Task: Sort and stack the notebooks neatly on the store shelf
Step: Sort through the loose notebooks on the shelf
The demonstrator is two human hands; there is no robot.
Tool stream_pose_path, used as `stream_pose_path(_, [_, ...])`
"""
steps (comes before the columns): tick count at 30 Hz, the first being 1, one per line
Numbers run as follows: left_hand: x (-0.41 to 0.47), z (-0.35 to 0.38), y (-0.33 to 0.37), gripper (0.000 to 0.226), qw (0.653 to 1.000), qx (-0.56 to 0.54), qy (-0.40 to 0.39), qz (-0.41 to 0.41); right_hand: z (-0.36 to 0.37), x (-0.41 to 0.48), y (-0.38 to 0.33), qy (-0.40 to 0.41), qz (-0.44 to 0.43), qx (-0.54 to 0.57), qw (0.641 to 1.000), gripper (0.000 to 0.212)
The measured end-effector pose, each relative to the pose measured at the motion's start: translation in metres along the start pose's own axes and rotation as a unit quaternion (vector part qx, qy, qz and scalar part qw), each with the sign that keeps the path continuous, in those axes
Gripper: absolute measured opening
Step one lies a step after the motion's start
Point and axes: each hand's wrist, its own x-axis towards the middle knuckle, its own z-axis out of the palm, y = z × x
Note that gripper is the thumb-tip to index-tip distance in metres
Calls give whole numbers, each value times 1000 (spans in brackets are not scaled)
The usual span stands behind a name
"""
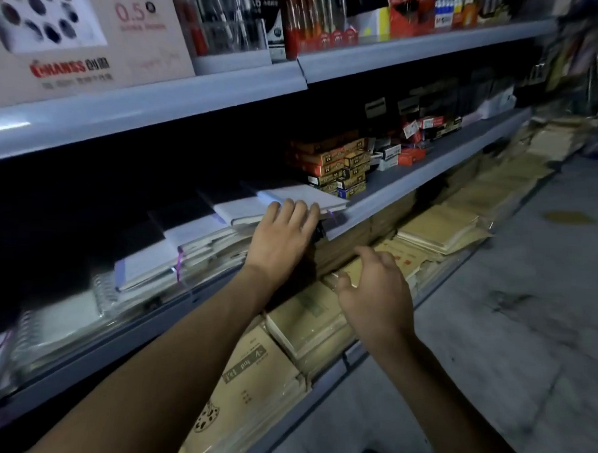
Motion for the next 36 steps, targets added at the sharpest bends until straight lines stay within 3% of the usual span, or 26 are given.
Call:
stream_pose_path(4, [11, 0, -5, 43, 999, -10, 45, 8, 0, -2, -4, -6, 5, 15, 1000, 49])
stream_pose_path(11, [35, -21, -9, 32, 999, -14, -45, 3, -4, -2, -17, -25, 36, 88, 995, 46])
stream_pose_path(16, [15, -42, -22, 25, 999, -6, -20, 38, -7, 2, -23, -45, 91, 190, 976, 37])
stream_pose_path(18, [3, -54, -31, 26, 997, -22, 18, 65, -9, 3, -26, -52, 131, 284, 948, 34])
stream_pose_path(21, [-21, -73, -45, 24, 994, -23, 75, 72, -11, 1, -30, -79, 215, 421, 878, 37])
stream_pose_path(26, [-75, -101, -67, 20, 990, -31, 127, 57, -17, -10, -37, -143, 283, 589, 743, 75])
stream_pose_path(29, [-107, -115, -77, 26, 986, -33, 150, 68, -20, -19, -42, -188, 296, 647, 677, 61])
stream_pose_path(32, [-139, -123, -82, 31, 985, -33, 146, 80, -16, -33, -53, -234, 273, 655, 665, 37])
stream_pose_path(36, [-186, -126, -84, 39, 989, -82, 98, 75, -10, -50, -59, -244, 211, 621, 714, 47])
